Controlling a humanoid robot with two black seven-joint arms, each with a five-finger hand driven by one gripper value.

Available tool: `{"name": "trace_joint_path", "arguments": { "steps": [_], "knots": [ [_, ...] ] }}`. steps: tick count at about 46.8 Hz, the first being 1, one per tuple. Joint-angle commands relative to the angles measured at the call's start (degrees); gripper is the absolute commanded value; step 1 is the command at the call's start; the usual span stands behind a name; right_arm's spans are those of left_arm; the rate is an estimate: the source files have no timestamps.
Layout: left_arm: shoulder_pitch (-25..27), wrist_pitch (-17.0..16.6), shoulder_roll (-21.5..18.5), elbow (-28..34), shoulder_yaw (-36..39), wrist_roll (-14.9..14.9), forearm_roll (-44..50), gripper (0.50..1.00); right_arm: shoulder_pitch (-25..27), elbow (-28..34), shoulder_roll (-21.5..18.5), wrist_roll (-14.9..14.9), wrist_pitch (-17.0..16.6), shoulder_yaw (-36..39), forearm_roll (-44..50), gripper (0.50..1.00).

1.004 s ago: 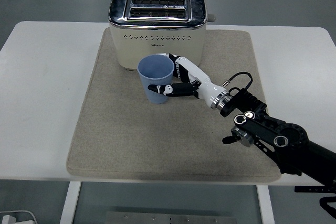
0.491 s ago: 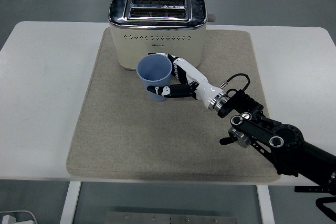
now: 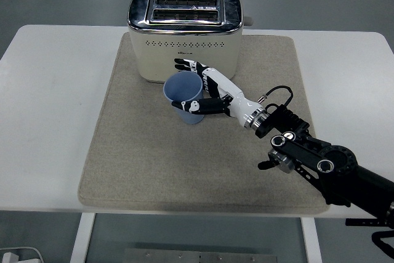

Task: Put the water cup in front of the bread machine

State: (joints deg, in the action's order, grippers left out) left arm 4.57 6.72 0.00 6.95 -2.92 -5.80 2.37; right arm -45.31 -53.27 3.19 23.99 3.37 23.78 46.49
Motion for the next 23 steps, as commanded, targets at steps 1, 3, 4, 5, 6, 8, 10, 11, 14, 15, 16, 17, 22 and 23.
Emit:
{"name": "trace_joint_path", "arguments": {
  "steps": [1, 3, 4, 5, 6, 8, 10, 11, 14, 15, 16, 17, 22, 23],
  "knots": [
    [0.0, 0.0, 0.0, 0.0, 0.0, 0.0, 0.0, 1.000, -0.9, 0.0, 0.6, 0.0, 0.0, 0.2, -0.2, 0.913],
    [0.0, 0.0, 0.0, 0.0, -0.1, 0.0, 0.0, 1.000, -1.0, -0.3, 1.3, 0.0, -0.1, 0.2, -0.3, 0.913],
    [0.0, 0.0, 0.0, 0.0, -0.1, 0.0, 0.0, 1.000, -1.0, -0.5, 1.6, 0.0, -0.1, 0.2, -0.3, 0.913],
    [0.0, 0.0, 0.0, 0.0, 0.0, 0.0, 0.0, 1.000, -1.0, -0.8, 1.9, 0.0, -0.1, 0.2, -0.3, 0.913],
    [0.0, 0.0, 0.0, 0.0, -0.1, 0.0, 0.0, 1.000, -1.0, -1.1, 2.2, 0.0, -0.1, 0.2, -0.3, 0.913],
    [0.0, 0.0, 0.0, 0.0, 0.0, 0.0, 0.0, 1.000, -1.1, -2.0, 2.9, -0.1, 0.0, 0.2, -0.3, 0.913],
    [0.0, 0.0, 0.0, 0.0, -0.1, 0.0, 0.0, 1.000, -1.1, -3.0, 3.7, -0.1, 0.1, 0.3, -0.3, 0.913],
    [0.0, 0.0, 0.0, 0.0, 0.0, 0.0, 0.0, 1.000, -1.0, -3.6, 4.1, -0.1, 0.1, 0.2, -0.3, 0.913],
    [0.0, 0.0, 0.0, 0.0, 0.0, 0.0, 0.0, 1.000, -1.0, -5.3, 5.6, -0.2, 0.1, 0.2, -0.3, 0.913],
    [0.0, 0.0, 0.0, 0.0, 0.0, 0.0, 0.0, 1.000, -1.0, -5.7, 6.0, -0.2, 0.1, 0.2, -0.3, 0.913],
    [0.0, 0.0, 0.0, 0.0, 0.0, 0.0, 0.0, 1.000, -1.0, -6.1, 6.5, -0.2, 0.1, 0.3, -0.4, 0.913],
    [0.0, 0.0, 0.0, 0.0, 0.0, 0.0, 0.0, 1.000, -1.0, -6.7, 7.0, -0.3, 0.2, 0.3, -0.4, 0.913],
    [0.0, 0.0, 0.0, 0.0, 0.0, 0.0, 0.0, 1.000, -0.8, -10.2, 10.1, -0.4, 0.2, 0.3, -0.4, 0.913],
    [0.0, 0.0, 0.0, 0.0, 0.0, 0.0, 0.0, 1.000, -0.7, -10.8, 10.8, -0.4, 0.2, 0.4, -0.4, 0.913]
  ]
}}
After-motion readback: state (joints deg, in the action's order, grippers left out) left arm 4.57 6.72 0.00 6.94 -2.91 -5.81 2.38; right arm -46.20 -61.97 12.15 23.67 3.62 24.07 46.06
